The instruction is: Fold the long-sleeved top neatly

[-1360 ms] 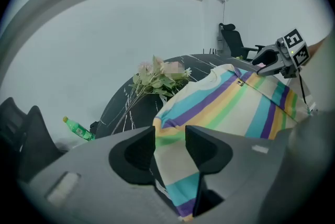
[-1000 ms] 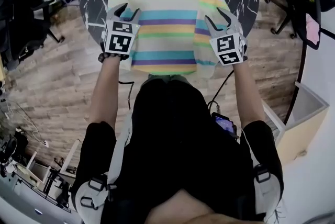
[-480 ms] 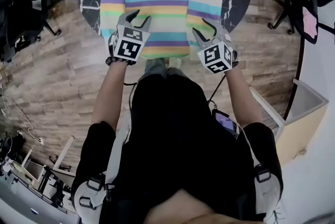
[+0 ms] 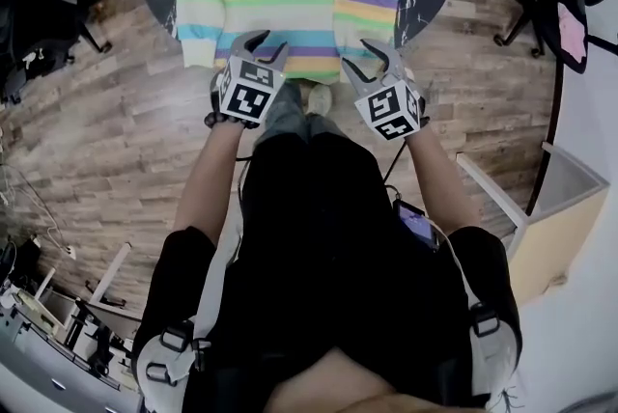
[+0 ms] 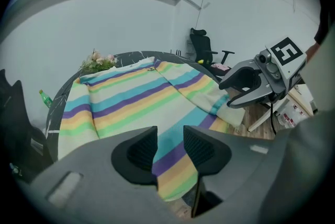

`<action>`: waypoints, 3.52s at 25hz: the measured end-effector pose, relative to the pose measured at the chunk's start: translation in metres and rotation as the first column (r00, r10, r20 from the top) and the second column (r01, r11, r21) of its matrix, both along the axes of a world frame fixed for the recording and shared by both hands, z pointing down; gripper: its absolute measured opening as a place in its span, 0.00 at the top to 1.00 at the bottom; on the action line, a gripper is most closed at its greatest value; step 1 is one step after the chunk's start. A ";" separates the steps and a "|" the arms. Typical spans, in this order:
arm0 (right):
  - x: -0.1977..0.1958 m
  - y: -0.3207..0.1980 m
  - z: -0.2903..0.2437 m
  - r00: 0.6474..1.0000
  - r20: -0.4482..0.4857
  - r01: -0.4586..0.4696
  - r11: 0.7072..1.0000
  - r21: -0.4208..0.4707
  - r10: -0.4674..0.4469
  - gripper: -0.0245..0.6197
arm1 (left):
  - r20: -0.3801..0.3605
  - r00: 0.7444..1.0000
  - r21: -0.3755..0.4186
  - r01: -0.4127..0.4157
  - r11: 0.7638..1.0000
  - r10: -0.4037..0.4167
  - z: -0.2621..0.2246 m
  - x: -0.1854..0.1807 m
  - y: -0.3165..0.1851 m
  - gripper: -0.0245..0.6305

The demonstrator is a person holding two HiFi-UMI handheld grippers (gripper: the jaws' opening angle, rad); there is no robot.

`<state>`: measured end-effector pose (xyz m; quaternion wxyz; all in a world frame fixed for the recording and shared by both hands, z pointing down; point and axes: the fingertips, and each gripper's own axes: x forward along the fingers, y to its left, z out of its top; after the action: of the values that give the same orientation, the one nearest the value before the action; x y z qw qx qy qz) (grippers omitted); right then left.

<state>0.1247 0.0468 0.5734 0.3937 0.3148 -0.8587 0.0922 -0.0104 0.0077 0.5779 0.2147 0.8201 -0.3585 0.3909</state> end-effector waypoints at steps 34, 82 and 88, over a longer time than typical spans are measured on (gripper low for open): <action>0.009 0.033 0.017 0.893 -0.189 -0.387 0.911 0.140 0.408 0.91 | -0.093 0.899 -0.083 -0.436 0.896 0.428 0.002 0.047 0.037 0.73; 0.362 -0.252 -0.043 0.969 -0.076 -0.217 0.955 0.204 0.236 0.92 | -0.043 0.996 -0.075 0.078 0.994 -0.082 -0.009 0.291 -0.144 0.73; 0.398 -0.260 -0.033 0.955 -0.076 -0.270 0.946 0.181 0.287 0.92 | -0.022 0.998 -0.094 0.059 0.994 -0.062 -0.007 0.309 -0.151 0.73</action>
<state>0.5228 -0.2129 0.5401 0.3919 0.4694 -0.7891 0.0578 0.2987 -0.1438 0.5711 0.2691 0.8028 -0.3618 0.3901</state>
